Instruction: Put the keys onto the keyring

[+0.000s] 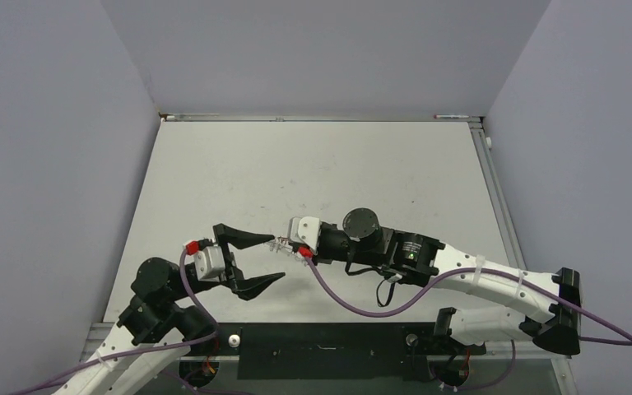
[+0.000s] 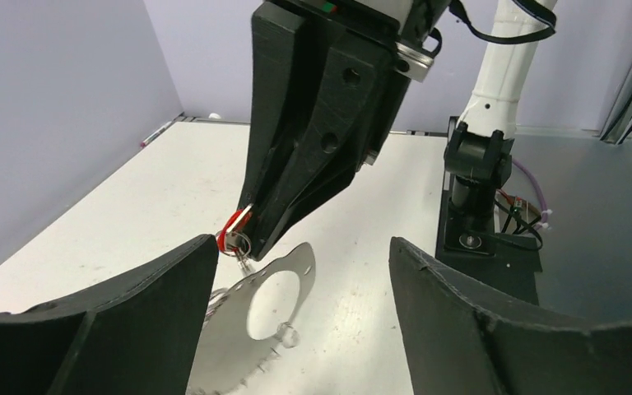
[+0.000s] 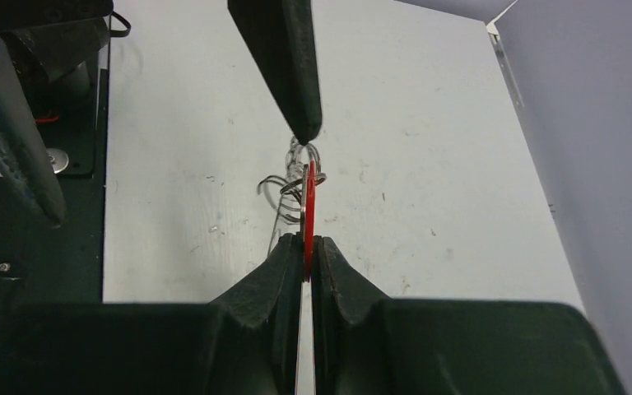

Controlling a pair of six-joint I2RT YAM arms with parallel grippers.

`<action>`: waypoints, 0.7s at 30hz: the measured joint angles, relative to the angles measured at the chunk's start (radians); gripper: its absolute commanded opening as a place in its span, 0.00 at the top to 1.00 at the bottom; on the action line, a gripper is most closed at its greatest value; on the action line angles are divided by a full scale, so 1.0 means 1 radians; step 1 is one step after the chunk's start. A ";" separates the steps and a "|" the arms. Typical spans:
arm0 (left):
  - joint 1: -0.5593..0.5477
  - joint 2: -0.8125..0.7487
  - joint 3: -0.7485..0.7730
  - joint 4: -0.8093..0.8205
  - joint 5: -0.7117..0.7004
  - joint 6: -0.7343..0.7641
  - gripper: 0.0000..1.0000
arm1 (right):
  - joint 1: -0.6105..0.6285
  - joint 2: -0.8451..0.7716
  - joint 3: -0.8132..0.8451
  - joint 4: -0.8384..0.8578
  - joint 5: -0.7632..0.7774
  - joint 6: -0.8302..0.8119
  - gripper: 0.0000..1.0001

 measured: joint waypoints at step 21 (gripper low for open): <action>0.008 -0.154 -0.007 -0.014 -0.446 0.059 0.04 | 0.109 0.109 0.106 -0.143 0.427 -0.104 0.95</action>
